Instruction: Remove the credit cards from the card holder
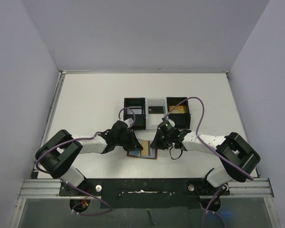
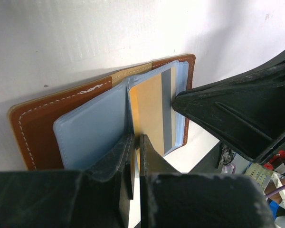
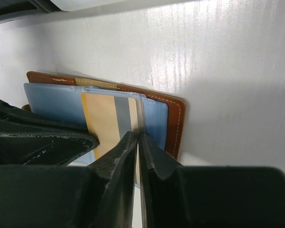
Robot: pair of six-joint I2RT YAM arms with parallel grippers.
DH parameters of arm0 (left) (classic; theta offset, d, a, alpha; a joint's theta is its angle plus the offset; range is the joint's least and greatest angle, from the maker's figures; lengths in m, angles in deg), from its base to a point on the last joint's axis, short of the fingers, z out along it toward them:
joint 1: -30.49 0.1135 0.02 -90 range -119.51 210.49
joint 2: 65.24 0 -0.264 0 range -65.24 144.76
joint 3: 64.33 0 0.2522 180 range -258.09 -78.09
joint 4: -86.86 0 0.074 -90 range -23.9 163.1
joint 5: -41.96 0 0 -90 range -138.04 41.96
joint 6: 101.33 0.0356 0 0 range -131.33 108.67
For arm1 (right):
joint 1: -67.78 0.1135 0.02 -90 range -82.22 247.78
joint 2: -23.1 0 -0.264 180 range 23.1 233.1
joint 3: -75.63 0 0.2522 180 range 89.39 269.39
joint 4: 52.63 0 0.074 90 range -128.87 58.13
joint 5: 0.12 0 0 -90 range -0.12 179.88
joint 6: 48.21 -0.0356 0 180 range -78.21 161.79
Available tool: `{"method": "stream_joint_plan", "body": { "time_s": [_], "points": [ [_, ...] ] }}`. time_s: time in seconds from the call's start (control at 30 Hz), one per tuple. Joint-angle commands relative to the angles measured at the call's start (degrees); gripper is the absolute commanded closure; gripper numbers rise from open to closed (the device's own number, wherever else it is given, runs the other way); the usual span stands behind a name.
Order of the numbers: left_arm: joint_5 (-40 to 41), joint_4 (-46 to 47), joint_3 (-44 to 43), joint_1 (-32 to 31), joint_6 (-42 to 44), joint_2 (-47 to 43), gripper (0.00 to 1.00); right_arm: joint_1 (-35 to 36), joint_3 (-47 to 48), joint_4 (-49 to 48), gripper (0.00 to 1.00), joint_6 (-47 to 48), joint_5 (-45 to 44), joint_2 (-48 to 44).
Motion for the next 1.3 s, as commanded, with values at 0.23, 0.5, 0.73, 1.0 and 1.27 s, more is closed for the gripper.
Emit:
{"method": "stream_joint_plan", "body": {
  "time_s": [0.23, 0.5, 0.73, 1.0, 1.27],
  "points": [
    [-0.4, 1.5, 1.5, -0.2, 0.8, -4.1, 1.00, 1.3, 1.7, 5.8, 0.97, 2.7, -1.8, 2.5],
    [0.9, 0.2, 2.4, 0.0, 1.1, -6.0, 1.00, 2.0, 3.5, 9.6, 1.00, 3.8, -4.3, 3.5],
    [3.4, -2.7, 2.0, 0.4, 2.6, -6.6, 1.00, 2.5, 5.0, 12.2, 1.00, 4.2, -5.9, 4.5],
    [4.0, -3.5, 3.1, 0.6, 2.7, -8.3, 1.00, 3.4, 7.0, 15.2, 1.00, 4.6, -7.9, 6.4],
    [0.0, 2.8, 4.2, 0.9, 0.5, -6.9, 0.87, 4.2, 7.7, 15.2, 1.00, 4.6, -8.2, 6.6]
  ]
}}
